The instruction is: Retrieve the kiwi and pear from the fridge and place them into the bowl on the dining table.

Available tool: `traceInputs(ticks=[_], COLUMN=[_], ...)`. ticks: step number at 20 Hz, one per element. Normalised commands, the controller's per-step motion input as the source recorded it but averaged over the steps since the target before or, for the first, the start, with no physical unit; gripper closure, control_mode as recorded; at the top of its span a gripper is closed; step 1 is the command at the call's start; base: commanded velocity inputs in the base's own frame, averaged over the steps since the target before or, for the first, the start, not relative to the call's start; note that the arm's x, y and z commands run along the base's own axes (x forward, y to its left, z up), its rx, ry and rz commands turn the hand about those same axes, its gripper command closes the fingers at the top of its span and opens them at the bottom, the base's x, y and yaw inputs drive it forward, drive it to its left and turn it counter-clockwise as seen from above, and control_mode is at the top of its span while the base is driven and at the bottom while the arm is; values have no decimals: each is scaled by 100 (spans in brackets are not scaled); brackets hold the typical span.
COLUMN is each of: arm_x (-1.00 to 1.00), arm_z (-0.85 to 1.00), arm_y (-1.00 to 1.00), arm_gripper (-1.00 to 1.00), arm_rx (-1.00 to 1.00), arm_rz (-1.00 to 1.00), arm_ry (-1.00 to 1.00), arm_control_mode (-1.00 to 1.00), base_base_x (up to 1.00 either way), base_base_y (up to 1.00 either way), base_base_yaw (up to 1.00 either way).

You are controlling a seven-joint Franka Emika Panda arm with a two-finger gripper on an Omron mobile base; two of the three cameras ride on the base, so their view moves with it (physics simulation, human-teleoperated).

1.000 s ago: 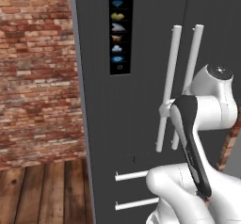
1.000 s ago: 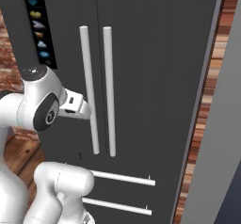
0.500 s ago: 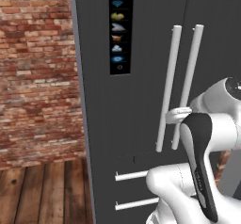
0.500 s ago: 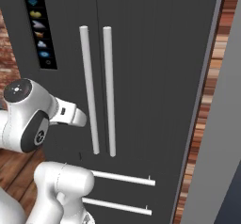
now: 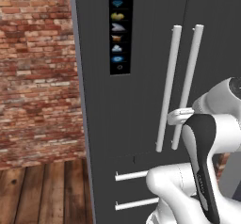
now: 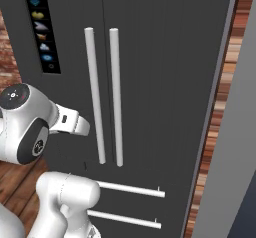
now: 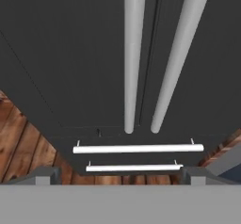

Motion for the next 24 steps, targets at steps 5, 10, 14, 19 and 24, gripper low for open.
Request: traceInputs(ticks=[5, 10, 14, 19, 24], arm_x=[0, 0, 0, 0, 0], arm_z=[0, 0, 0, 0, 0], arm_y=[0, 0, 0, 0, 0], arm_gripper=[-100, -100, -100, -100, -100], arm_rx=[0, 0, 0, 0, 0], arm_rz=[0, 0, 0, 0, 0], arm_ry=[0, 0, 0, 0, 0], arm_control_mode=[100, 100, 100, 100, 100], base_base_x=[0, -21, -44, -44, -36], base_base_y=[0, -4, -15, -19, -26], base_base_yaw=[0, 0, 0, 0, 0])
